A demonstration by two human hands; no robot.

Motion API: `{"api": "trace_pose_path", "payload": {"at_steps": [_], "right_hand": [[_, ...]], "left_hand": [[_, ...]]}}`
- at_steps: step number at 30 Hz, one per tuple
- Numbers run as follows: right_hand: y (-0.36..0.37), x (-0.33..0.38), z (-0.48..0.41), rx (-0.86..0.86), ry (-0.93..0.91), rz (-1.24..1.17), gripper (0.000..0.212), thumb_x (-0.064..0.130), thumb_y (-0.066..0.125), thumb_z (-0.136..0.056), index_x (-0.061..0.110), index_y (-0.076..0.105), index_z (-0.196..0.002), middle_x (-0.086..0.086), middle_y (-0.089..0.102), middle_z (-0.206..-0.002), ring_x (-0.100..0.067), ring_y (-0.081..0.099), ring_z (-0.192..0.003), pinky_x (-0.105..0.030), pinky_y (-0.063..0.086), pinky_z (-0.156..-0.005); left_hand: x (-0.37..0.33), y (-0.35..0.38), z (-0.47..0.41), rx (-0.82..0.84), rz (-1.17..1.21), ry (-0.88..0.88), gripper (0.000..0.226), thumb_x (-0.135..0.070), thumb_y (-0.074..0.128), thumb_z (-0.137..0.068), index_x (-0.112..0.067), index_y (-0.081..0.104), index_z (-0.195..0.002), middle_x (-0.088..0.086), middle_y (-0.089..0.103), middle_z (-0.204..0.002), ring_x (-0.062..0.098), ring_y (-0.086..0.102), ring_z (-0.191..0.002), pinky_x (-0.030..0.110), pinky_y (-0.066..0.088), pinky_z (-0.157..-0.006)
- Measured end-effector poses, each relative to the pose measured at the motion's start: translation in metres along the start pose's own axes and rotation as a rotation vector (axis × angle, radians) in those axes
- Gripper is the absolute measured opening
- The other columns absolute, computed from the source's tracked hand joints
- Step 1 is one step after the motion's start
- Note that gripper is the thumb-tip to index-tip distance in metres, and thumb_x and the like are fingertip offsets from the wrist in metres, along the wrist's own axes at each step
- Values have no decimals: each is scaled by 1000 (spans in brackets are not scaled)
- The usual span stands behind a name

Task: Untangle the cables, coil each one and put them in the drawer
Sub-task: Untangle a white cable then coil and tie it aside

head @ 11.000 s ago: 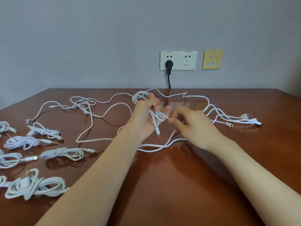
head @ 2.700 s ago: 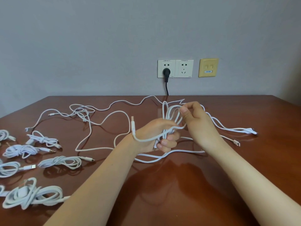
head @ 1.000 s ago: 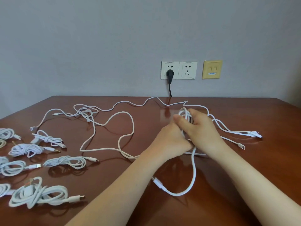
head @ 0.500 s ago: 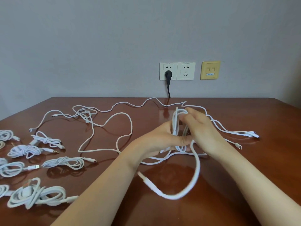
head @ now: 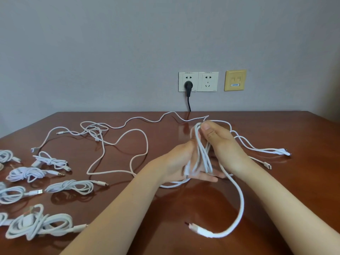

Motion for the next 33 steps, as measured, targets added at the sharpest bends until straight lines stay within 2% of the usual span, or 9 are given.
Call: {"api": "trace_pose_path", "payload": {"at_steps": [5,8,10,14,18,22,28,31,33], "right_hand": [[2,1,-1,-102,-83,255,33,32,36,-99,6,52,-86,-7,62,-80,-27,57,-83,-45,44,-81],[-3,1,-1,-129,-84,338,31,33,36,-98,17,42,-71,1,50,-65,-26,49,-74,-43,41,-74],[-5,1,-2,-120,-82,370,33,31,38,-97,20,35,-67,4,44,-60,-22,44,-67,-41,39,-68],[-5,-2,-1,-76,-67,403,34,27,42,-96,23,31,-63,3,43,-56,-23,43,-63,-43,40,-63],[-10,2,-4,-46,-29,329,34,26,45,-96,23,42,-62,6,46,-49,-19,45,-55,-40,42,-60],[-10,-7,-8,22,116,26,18,21,48,-96,18,52,-78,-2,55,-56,-10,50,-36,-31,47,-49],[-10,-10,-4,8,22,495,20,32,34,-99,31,46,-115,-2,62,-90,-21,58,-89,-39,43,-86],[-2,-8,-3,-50,-10,359,15,36,34,-96,34,49,-99,6,52,-99,-20,46,-108,-40,36,-97],[0,-9,-4,-73,65,160,12,40,35,-92,36,46,-88,9,49,-88,-21,50,-97,-42,43,-89]], "left_hand": [[0,8,1,-23,84,41,63,-66,34,-65,-18,65,-93,2,72,-76,16,70,-73,33,57,-70],[-8,0,-8,-159,265,47,78,-73,32,-66,-12,63,-105,13,67,-103,29,63,-102,38,49,-92],[-14,-2,-9,-221,251,82,67,-63,44,-75,-10,58,-114,18,60,-122,29,60,-90,30,48,-88],[-6,7,1,-62,5,62,64,-55,76,-52,-13,62,-99,8,72,-84,20,70,-74,34,59,-69],[-9,6,6,-97,13,149,25,-30,50,-83,-6,57,-90,5,68,-65,16,68,-59,31,59,-63],[-11,3,4,-170,-128,173,31,-10,40,-97,-6,53,-69,-1,56,-50,11,54,-43,22,48,-47],[-11,3,4,-181,-326,159,27,-13,41,-99,-6,56,-77,-2,63,-52,10,62,-49,20,51,-49],[-13,4,5,-221,-410,161,22,-16,42,-99,-5,58,-87,-3,62,-50,8,59,-45,18,48,-49],[-15,6,5,-241,-444,181,20,-17,42,-99,-6,57,-90,-7,61,-50,6,56,-43,17,46,-49]]}}
Point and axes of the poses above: each hand's wrist, its own z-axis away from the middle knuckle, its own y-axis out of the palm, x = y × z, the point moved 5 cm from there along -z, towards the middle knuckle
